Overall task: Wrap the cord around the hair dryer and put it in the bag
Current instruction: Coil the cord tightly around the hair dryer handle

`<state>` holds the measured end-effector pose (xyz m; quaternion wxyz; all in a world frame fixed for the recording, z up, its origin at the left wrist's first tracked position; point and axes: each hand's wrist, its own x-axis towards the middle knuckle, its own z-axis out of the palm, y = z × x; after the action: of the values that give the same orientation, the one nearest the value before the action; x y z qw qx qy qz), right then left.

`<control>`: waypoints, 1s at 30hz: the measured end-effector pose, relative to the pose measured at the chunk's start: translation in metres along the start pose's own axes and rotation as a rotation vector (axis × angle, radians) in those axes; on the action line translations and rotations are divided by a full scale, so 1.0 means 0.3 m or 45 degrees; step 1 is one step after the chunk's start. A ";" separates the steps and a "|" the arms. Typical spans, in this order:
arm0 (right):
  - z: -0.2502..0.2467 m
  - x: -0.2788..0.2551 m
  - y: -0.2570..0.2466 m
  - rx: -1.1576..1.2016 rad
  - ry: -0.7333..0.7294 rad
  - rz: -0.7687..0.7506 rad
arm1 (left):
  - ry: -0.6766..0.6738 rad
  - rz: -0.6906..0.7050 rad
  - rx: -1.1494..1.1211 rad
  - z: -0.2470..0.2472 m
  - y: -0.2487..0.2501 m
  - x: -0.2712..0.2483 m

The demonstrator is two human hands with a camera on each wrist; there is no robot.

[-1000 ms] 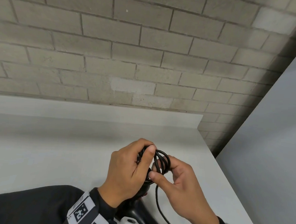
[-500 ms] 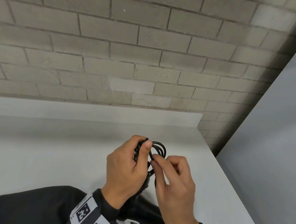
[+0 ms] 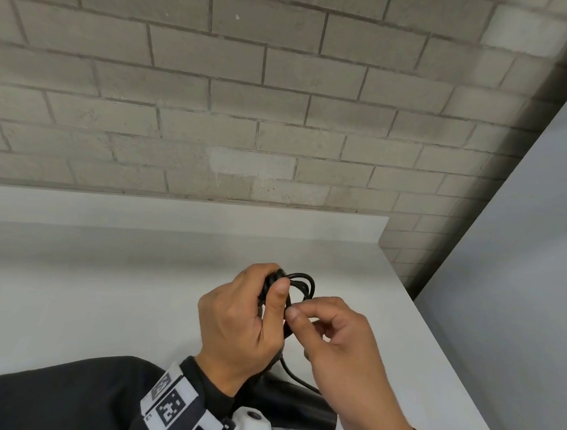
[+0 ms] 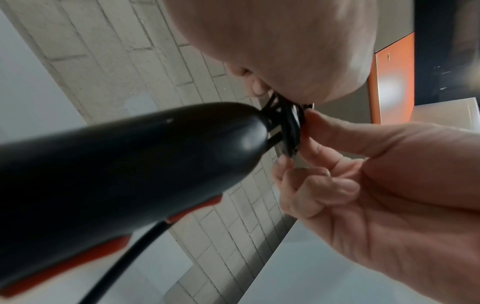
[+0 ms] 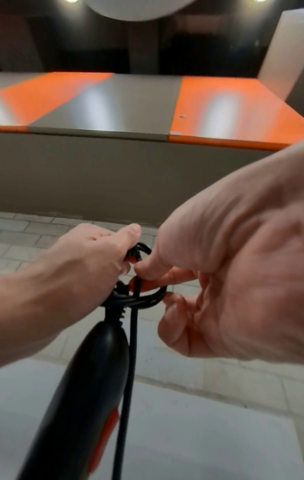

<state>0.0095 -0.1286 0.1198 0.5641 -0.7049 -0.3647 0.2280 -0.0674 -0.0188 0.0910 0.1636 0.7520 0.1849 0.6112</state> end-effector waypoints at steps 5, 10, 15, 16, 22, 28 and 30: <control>-0.038 -0.002 -0.038 0.296 -0.182 0.212 | 0.035 -0.009 -0.050 0.008 -0.005 0.002; -0.074 0.013 -0.053 0.693 -0.430 0.371 | 0.023 0.007 -0.080 0.003 -0.006 0.001; -0.090 0.027 -0.039 0.865 -0.506 0.439 | -0.040 0.008 -0.180 -0.004 -0.005 0.008; -0.089 0.028 -0.035 0.881 -0.512 0.440 | -0.059 0.002 -0.204 -0.007 -0.004 0.007; -0.078 0.026 -0.021 0.856 -0.392 0.387 | -0.101 -0.005 -0.151 -0.006 -0.005 0.012; -0.007 -0.027 0.031 0.258 0.032 -0.141 | -0.046 -0.018 -0.003 0.003 -0.015 0.021; 0.024 -0.049 0.068 0.173 0.174 -0.292 | -0.034 -0.025 0.012 0.001 -0.018 0.022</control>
<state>0.0002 -0.1374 0.0971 0.6563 -0.6327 -0.3874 0.1374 -0.0663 -0.0108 0.0940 0.1684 0.7590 0.1931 0.5986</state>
